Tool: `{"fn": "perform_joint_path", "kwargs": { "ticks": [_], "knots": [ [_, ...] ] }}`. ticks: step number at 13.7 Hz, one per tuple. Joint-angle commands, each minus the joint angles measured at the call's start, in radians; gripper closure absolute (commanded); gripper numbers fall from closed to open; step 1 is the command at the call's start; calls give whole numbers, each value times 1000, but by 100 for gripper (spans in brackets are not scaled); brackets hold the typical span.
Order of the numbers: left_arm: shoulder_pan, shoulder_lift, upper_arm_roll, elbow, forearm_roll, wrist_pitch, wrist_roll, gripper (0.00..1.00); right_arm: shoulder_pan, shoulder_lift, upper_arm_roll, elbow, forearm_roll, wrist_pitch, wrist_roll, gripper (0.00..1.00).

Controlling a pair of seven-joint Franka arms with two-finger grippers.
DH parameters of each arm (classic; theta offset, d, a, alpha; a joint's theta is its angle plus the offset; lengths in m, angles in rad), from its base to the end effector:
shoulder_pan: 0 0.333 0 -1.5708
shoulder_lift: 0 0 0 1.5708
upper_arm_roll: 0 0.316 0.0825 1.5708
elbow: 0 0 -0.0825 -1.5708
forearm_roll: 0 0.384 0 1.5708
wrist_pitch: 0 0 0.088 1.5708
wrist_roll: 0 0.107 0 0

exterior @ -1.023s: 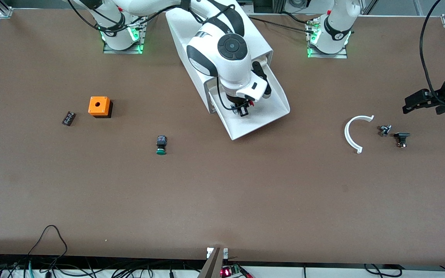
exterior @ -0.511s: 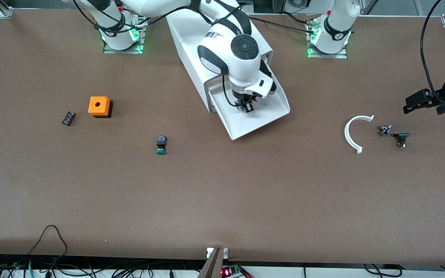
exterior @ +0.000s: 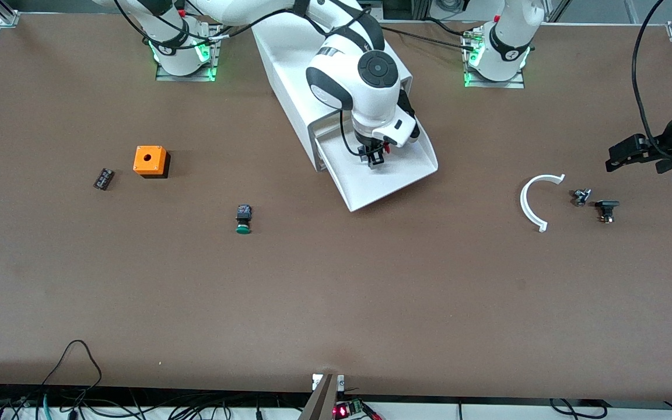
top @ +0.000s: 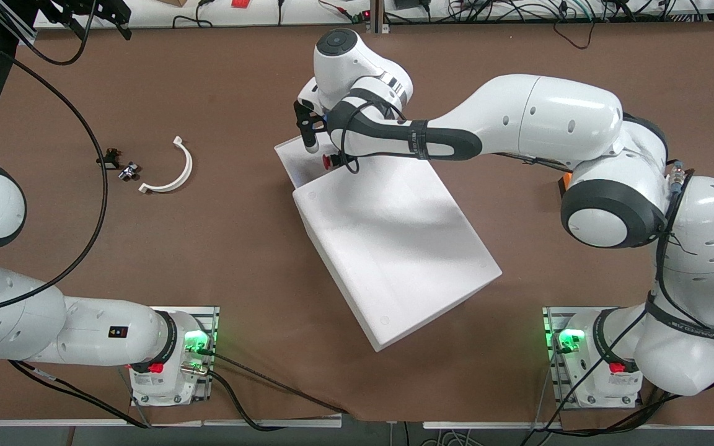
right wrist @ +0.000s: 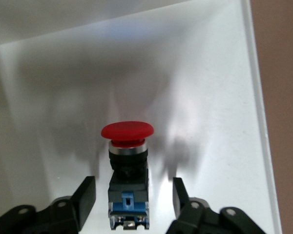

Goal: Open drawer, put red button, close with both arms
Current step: 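Lower the red button into the drawer and open the right gripper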

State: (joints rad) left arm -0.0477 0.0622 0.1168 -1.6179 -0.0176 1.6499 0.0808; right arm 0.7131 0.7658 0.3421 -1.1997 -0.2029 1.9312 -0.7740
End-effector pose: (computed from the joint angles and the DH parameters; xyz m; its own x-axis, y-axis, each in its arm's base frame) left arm 0.5762 0.0362 0.5740 0.9995 -0.0103 -0.0289 -0.0100 -0.9999 0.0126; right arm 0.4407 0.6064 0.3422 -0.2366 0.9710 0.0352 0.9710 0.2376 -0.0281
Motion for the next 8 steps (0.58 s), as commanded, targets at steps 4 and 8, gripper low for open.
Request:
{"fn": "perform_joint_path", "kwargs": {
  "ticks": [4,8],
  "knots": [
    [-11,45,-15,21,5,-24,-27,0,-41,-95,-8,55,-16,-67,64,0],
    [-55,99,-112,-42,4,49,-214,0,-110,-184,-9,54,-16,-74,210,0]
  ]
}}
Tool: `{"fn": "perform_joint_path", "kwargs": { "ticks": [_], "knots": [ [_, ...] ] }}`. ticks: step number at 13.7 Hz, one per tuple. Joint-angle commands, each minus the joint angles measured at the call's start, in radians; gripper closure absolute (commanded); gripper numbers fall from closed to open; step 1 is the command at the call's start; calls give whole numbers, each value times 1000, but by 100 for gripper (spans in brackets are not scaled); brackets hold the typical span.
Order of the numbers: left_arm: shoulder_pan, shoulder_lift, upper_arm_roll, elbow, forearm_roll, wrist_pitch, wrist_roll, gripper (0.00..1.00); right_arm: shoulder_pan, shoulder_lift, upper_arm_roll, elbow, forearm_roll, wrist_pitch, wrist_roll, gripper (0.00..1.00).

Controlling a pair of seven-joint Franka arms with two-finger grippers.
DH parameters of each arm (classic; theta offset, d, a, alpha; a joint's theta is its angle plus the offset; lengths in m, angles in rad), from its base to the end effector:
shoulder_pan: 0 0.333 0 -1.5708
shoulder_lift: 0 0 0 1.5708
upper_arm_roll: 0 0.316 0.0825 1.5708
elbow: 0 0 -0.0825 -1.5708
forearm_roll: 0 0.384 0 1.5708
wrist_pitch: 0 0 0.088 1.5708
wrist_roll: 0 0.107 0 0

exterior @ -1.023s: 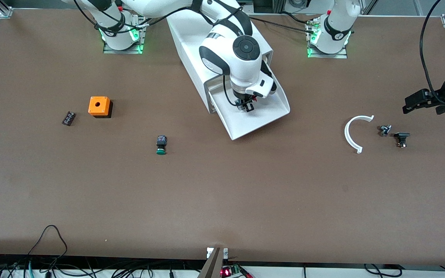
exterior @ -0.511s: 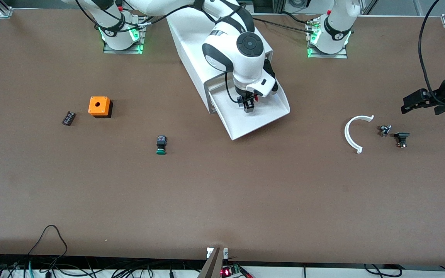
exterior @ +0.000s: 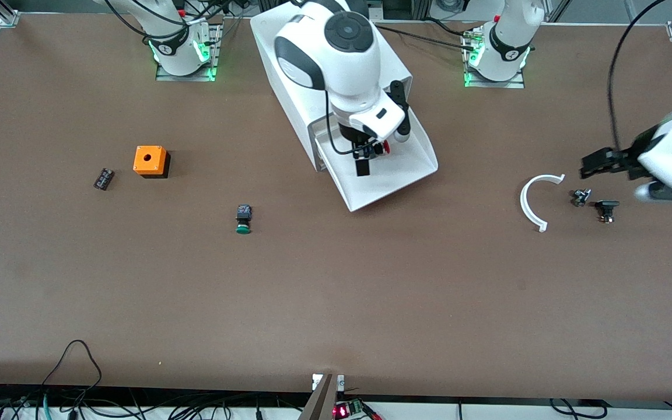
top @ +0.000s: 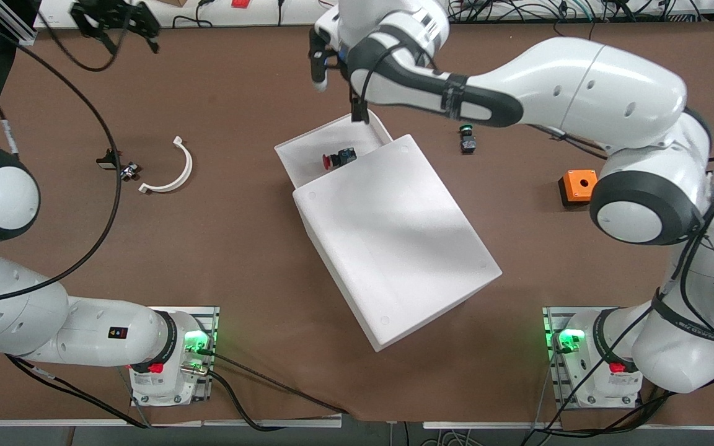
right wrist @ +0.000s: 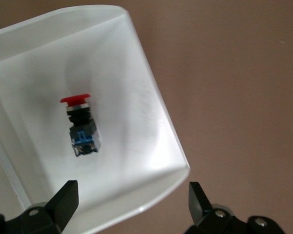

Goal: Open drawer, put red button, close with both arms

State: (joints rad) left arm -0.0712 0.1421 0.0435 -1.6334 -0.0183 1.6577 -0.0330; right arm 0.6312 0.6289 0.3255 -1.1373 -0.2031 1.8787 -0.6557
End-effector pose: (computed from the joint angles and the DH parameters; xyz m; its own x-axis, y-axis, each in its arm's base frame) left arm 0.5936 -0.0197 0.5203 0.9930 0.0074 -0.1177 0.0084 -0.9999 0.0079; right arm 0.4944 0.5546 0.4651 -0.0223 0.9943 0.1047 0.9955 0.0124 0.0944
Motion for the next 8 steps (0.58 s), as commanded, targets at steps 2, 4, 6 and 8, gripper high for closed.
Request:
{"fn": "perform_joint_path", "kwargs": {
  "ticks": [2,4,6,8],
  "knots": [
    [-44,42,-91,-55,5,98,-213,0,-74,-75,0,-12,-16,-21,230,0],
    [-76,77,-119,-78,5,170,-324,0,-111,-90,-40,-16,-16,-20,318,0],
    [-104,89,-149,-153,5,308,-399,0,-142,-119,-106,-41,-12,-21,442,0],
    [-146,123,-155,-218,5,439,-500,0,-195,-156,-146,-102,-12,-20,603,0]
  ]
}}
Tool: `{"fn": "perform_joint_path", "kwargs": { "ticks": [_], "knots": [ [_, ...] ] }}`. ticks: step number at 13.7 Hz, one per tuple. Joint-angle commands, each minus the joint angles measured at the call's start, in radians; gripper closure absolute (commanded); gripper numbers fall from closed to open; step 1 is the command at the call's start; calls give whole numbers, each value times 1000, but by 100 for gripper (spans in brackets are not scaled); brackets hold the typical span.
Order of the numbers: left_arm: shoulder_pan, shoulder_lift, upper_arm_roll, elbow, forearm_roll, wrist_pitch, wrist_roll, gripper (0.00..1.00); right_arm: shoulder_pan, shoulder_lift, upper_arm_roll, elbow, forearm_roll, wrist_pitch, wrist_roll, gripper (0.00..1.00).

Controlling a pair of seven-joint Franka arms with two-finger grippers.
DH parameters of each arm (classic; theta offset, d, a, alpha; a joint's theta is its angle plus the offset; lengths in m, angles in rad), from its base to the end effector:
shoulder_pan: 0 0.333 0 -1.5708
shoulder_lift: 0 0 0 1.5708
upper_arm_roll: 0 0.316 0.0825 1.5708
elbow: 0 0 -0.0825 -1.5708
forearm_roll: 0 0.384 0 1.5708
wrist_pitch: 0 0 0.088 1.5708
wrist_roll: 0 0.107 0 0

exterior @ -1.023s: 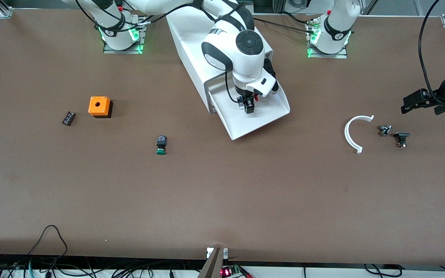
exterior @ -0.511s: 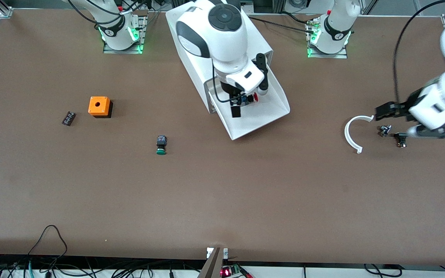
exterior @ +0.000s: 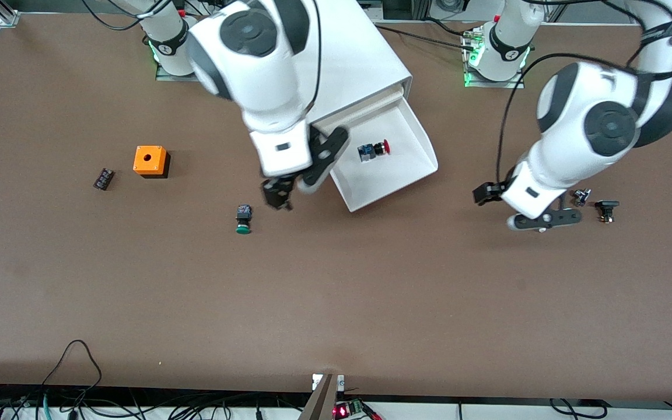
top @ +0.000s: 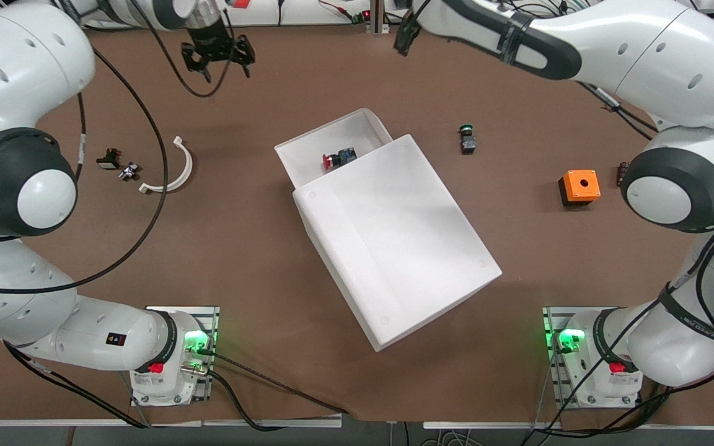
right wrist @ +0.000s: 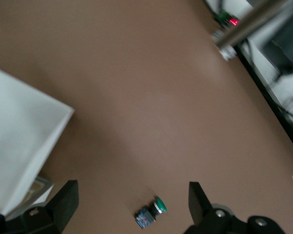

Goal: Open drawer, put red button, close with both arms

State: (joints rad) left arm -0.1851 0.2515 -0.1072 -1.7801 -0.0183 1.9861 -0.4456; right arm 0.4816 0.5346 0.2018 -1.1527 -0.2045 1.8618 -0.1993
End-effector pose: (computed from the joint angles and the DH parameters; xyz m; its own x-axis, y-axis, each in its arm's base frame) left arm 0.5966 -0.1764 0.4117 0.9850 0.1622 -0.0586 0.1636 -0.9863 0.0197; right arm 0.5970 0.4159 0.5156 0.6159 0.7718 0.1579 0.7609 -0.6348 0.1348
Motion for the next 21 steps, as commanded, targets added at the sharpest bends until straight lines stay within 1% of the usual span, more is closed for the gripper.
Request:
{"fn": "perform_joint_path", "kwargs": {
  "ticks": [1,3,5,6,8,10,13,14,16,18,19,21],
  "knots": [
    [-54,26,-12,-106,5,187,-149,0,-73,-68,-25,-110,-19,-4,214,0],
    [-79,52,-43,-153,5,299,-263,0,-87,-76,-62,-148,-62,-4,346,0],
    [-111,72,-46,-166,5,344,-353,0,-90,-108,-93,-194,-62,-18,534,0],
    [-116,80,-52,-183,3,377,-387,0,-104,-117,-94,-202,-61,-54,605,0],
    [-125,86,-97,-235,-3,456,-470,0,-138,-146,-94,-209,-55,-131,665,0],
    [-135,84,-136,-263,-6,467,-502,0,-211,-211,-94,-258,-50,-142,666,0],
    [-136,81,-184,-280,-6,467,-516,0,-320,-295,-93,-338,43,-153,655,0],
    [-136,80,-198,-285,-6,462,-524,0,-331,-324,-93,-367,51,-162,655,0],
    [-136,74,-256,-312,-6,461,-542,0,-365,-376,-98,-426,51,-176,629,0],
    [-136,68,-308,-340,-6,459,-547,0,-431,-409,-102,-449,63,-176,522,0],
    [-136,66,-328,-349,-6,459,-547,0,-452,-410,-131,-449,83,-176,453,0],
    [-136,58,-368,-360,-6,458,-544,0,-454,-409,-250,-449,198,-170,314,0]
  ]
}}
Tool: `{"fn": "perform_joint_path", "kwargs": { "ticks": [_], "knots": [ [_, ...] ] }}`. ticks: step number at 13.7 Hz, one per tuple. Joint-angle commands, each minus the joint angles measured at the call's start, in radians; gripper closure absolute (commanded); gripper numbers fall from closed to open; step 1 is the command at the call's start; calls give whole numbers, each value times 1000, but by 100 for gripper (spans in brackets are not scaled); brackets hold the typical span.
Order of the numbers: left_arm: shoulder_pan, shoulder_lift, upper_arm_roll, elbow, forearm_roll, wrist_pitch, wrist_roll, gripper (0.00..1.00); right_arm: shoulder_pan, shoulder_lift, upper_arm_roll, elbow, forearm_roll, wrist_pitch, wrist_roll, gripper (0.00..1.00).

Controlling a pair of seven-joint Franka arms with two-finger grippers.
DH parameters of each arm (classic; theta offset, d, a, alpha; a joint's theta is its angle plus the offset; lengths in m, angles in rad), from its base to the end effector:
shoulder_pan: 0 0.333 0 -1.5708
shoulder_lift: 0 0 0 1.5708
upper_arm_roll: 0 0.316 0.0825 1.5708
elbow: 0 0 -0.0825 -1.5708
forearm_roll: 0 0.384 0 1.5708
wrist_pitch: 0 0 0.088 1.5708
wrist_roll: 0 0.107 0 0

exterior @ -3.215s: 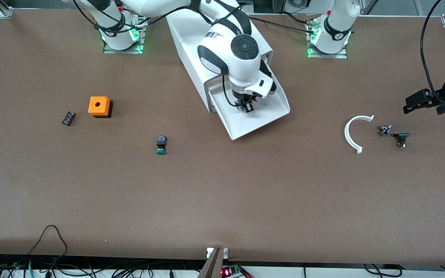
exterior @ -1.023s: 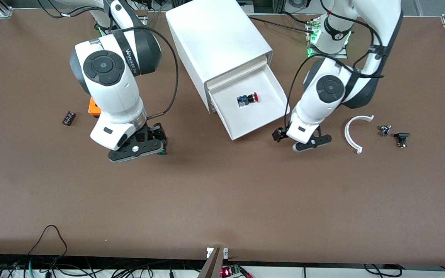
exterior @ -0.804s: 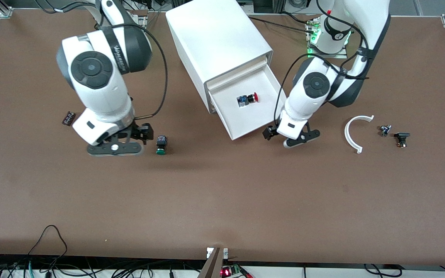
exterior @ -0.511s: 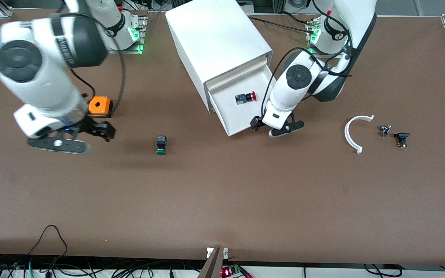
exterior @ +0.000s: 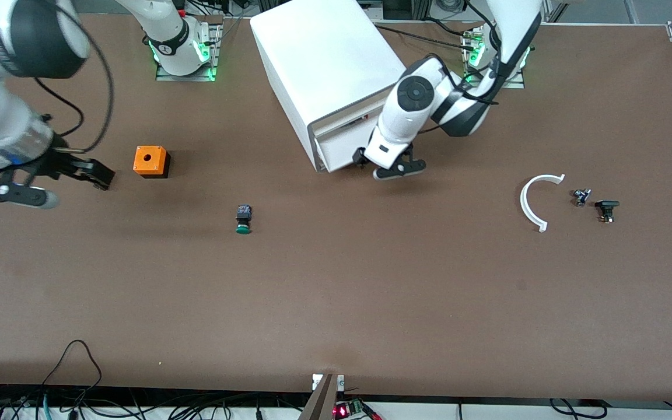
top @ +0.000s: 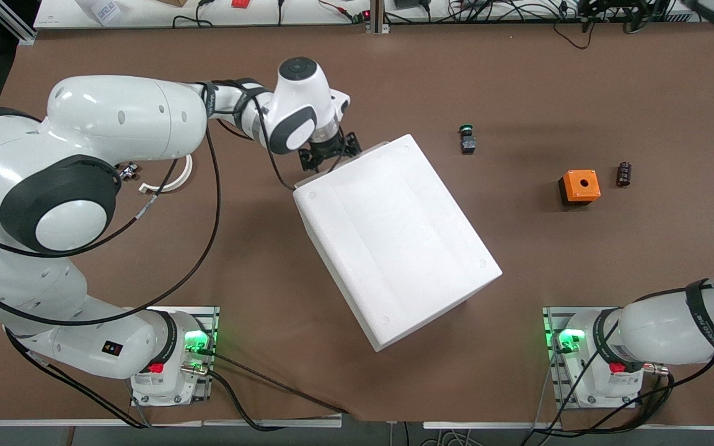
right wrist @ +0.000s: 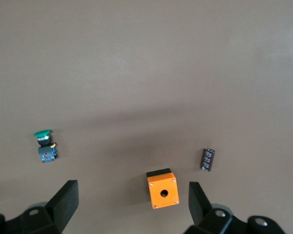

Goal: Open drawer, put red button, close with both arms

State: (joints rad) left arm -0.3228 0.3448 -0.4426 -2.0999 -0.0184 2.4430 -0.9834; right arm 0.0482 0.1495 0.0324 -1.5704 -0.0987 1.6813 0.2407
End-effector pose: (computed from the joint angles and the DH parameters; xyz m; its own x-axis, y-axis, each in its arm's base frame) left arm 0.4245 -0.4015 0.2726 0.9622 0.2464 -0.1157 0.2589 -0.9597 0.1093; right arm 0.6034 0.0379 0.5479 0.9889 -0.1478 -0.0158 -0.1455 -0.9844 0.0993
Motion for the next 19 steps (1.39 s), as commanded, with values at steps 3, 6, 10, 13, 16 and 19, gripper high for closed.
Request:
{"fn": "perform_joint_path", "kwargs": {
  "ticks": [3,6,10,13,16,19],
  "knots": [
    [2,-38,-63,-49,-5,-4,5,0,-19,-37,-114,-43,111,15,-190,0],
    [2,-38,-85,-55,-6,-44,6,0,-21,-99,-114,-80,109,3,-190,0],
    [5,-41,-91,-55,-5,-48,6,0,-21,-183,-112,-171,105,15,-173,0],
    [50,-73,-79,-43,-2,-42,8,0,-21,-215,-112,-190,105,11,-175,0],
    [148,-151,-59,23,2,-50,-1,0,-21,-257,-114,-226,103,6,-211,0],
    [174,-176,28,96,8,-79,6,0,-22,-266,-123,-235,103,14,-247,0]
  ]
}}
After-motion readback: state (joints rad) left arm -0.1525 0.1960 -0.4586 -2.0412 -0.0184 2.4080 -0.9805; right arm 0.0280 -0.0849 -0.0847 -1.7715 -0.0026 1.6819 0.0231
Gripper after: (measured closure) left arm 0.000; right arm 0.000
